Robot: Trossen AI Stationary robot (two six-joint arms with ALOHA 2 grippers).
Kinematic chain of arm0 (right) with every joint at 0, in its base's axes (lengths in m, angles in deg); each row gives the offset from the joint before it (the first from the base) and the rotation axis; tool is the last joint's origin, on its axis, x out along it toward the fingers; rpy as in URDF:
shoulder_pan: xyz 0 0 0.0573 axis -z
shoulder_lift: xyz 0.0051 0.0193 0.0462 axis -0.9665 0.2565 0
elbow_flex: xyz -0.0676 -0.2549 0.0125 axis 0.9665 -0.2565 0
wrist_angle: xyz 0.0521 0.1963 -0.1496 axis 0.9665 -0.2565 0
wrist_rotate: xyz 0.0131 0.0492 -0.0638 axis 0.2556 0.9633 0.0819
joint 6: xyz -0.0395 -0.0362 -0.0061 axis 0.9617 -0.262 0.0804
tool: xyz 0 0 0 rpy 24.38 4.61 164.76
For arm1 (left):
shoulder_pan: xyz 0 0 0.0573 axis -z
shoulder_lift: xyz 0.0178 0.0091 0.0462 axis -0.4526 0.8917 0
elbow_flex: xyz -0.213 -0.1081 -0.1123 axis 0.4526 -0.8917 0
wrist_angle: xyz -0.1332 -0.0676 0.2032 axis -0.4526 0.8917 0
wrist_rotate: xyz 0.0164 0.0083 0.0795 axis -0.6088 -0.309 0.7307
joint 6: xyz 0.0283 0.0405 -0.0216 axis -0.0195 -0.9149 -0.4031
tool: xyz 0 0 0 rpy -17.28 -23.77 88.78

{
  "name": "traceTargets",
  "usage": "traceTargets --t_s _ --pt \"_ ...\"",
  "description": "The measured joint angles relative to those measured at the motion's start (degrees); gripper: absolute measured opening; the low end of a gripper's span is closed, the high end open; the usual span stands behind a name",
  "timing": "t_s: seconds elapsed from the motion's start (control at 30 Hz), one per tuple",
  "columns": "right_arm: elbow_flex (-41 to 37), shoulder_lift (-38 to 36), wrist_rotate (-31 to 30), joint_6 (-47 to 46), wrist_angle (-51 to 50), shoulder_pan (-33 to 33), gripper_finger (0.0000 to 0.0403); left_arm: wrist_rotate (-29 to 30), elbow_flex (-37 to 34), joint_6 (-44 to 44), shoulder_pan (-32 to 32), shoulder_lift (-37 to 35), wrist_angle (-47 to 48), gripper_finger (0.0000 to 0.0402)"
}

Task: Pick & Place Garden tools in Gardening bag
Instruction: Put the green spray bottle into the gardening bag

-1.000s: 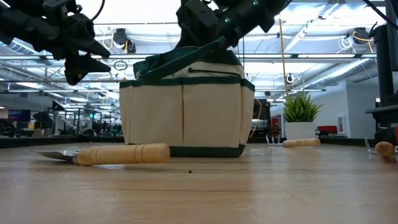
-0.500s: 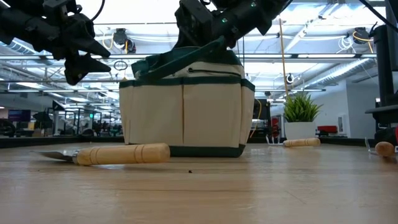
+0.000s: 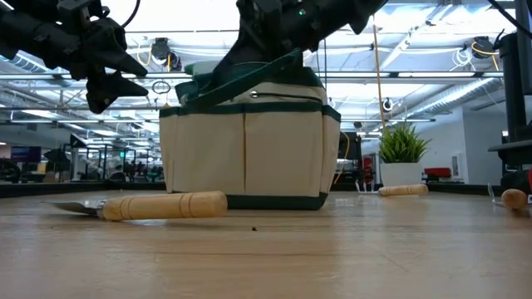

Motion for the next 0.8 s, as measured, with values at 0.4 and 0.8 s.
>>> traceTargets --t_s 0.4,0.8 --pt "0.0 -0.2 -5.2 -2.1 5.6 -2.1 0.0086 0.0 0.0 -0.2 0.0 0.0 0.0 0.0186" --pt "0.0 -2.3 -5.4 -1.1 9.5 -2.0 0.0086 0.1 0.0 -0.6 0.0 0.0 0.0 0.0186"
